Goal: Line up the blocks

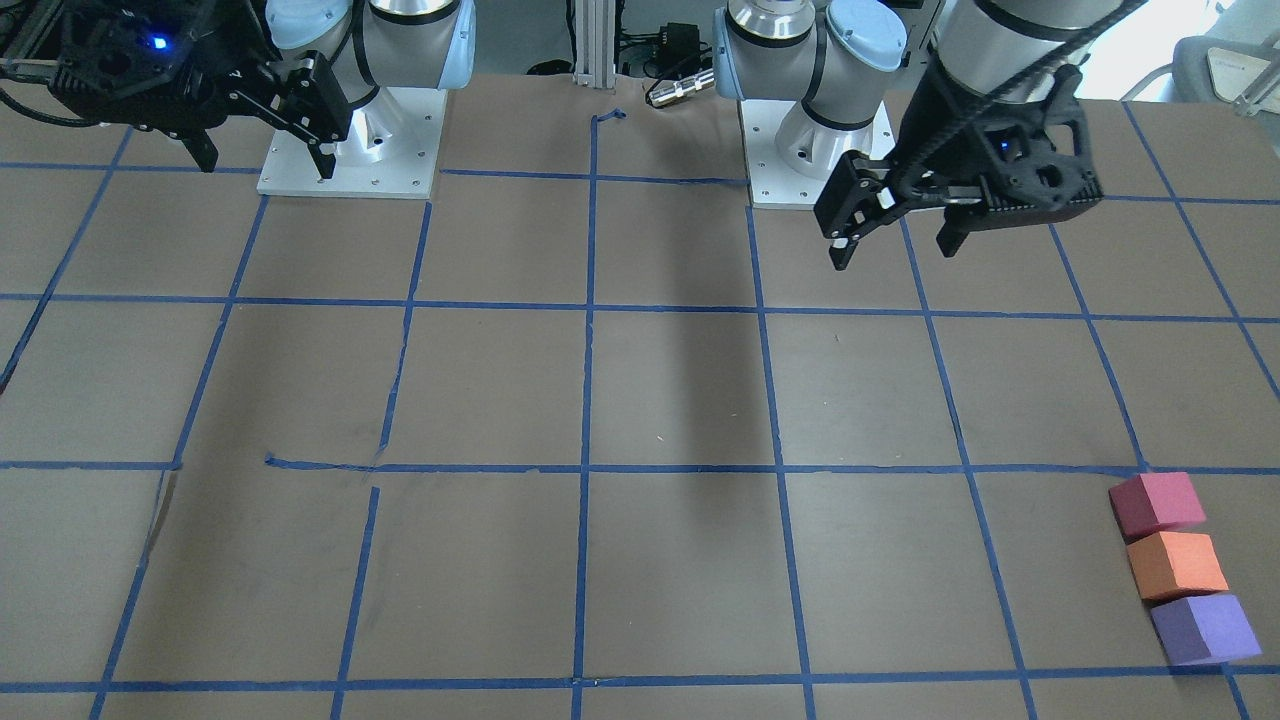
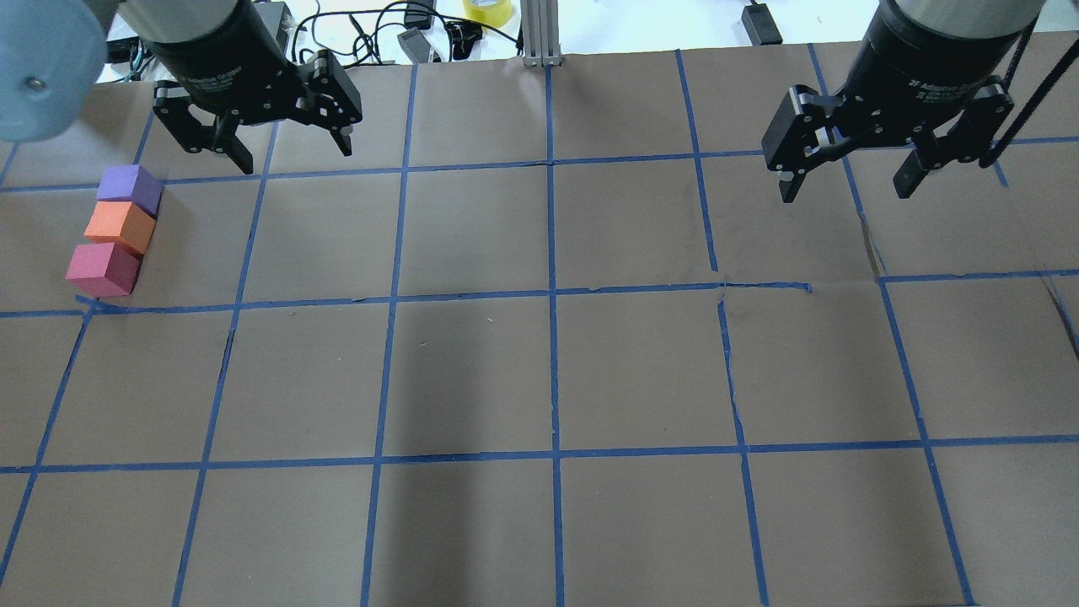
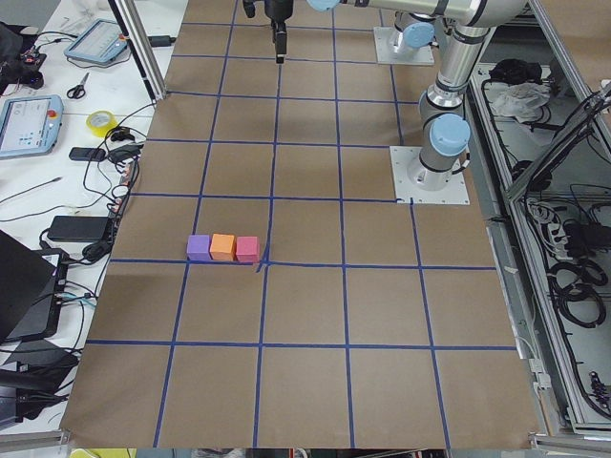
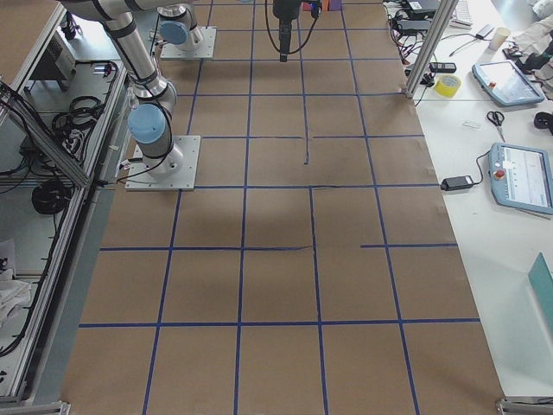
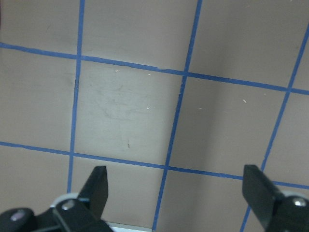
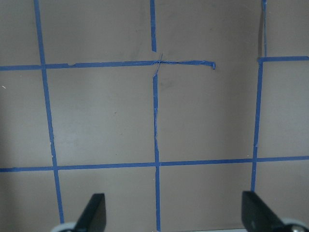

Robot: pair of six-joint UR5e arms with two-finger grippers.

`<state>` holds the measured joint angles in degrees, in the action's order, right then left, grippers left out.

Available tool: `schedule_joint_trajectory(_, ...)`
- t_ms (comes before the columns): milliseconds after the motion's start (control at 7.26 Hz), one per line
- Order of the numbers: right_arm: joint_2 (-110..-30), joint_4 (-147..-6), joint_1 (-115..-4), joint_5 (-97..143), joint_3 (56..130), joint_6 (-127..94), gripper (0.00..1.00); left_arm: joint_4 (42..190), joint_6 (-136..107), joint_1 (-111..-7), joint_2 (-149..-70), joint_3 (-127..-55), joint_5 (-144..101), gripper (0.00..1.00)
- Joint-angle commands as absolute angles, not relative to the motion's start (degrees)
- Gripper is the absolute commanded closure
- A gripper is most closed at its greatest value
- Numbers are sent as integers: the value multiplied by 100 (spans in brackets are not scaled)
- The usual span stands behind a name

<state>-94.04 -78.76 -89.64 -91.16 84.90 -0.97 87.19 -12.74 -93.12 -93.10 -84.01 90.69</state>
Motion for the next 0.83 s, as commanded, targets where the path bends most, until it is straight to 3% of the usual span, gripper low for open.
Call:
schedule_joint_trajectory(0,-9404,-7875,-8965,-9114,8490,-97,0,8322,-1362,-9430,-9203,-8631,9088,0)
schedule_joint_trajectory(689,-9404,-7866,-8965,-9106,8490,-97,0,8859,-1057,-9343,-9088,-8622,9070,0)
